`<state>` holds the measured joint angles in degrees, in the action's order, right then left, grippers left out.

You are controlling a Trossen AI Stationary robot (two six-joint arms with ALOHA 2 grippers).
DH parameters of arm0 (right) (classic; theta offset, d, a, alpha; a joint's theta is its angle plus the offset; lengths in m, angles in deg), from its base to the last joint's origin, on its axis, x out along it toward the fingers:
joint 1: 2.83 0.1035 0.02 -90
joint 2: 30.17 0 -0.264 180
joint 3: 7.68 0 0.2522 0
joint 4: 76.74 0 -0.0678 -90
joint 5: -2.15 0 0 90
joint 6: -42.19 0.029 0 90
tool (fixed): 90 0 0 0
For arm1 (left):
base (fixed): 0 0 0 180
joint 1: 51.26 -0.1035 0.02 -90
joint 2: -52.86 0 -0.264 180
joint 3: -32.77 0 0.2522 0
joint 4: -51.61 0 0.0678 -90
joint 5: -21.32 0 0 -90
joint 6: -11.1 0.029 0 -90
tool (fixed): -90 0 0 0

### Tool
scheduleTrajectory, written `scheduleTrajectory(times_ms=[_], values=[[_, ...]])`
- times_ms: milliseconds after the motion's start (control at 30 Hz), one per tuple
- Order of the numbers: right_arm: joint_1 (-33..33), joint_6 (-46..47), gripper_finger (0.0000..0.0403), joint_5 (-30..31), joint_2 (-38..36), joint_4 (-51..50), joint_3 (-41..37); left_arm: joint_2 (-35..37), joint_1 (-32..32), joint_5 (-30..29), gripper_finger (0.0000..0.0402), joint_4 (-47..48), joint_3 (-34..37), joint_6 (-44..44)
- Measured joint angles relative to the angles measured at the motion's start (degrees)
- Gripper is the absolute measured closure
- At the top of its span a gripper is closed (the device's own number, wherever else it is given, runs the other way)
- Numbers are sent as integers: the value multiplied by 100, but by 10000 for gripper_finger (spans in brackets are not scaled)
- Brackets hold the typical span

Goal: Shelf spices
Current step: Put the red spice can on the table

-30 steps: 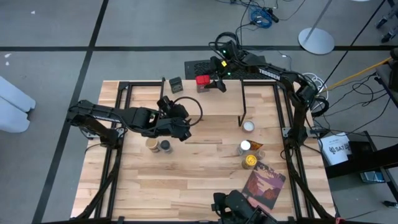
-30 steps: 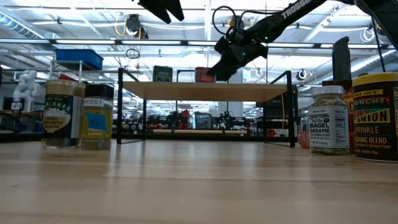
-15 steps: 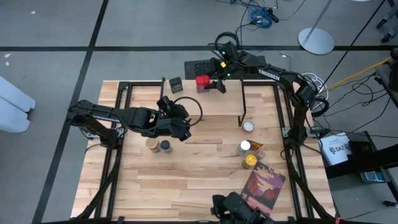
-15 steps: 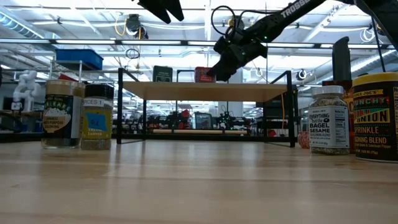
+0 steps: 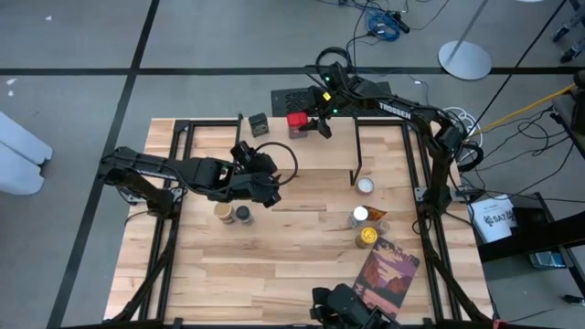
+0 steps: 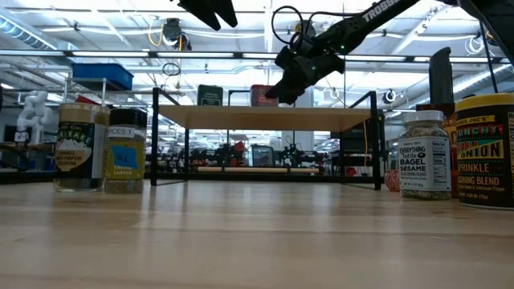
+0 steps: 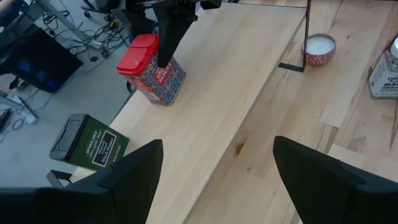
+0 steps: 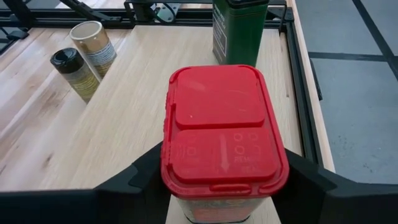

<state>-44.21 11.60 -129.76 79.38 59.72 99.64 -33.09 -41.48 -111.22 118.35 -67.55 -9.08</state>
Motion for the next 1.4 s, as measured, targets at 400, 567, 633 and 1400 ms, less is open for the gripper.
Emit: scheduleTrajectory(times_ms=[400, 567, 633, 1400], values=[[28, 85, 191, 11, -192, -414, -8, 0, 0, -9, 86, 7, 0, 28], [73, 87, 191, 4, -470, -727, -9, 0, -1, -127, 86, 7, 0, 110], [100, 85, 191, 4, -590, -865, -9, 0, -9, -153, 86, 7, 0, 112], [619, 658, 190, -42, -2554, -3383, -9, 0, -37, -317, 86, 26, 0, 404]])
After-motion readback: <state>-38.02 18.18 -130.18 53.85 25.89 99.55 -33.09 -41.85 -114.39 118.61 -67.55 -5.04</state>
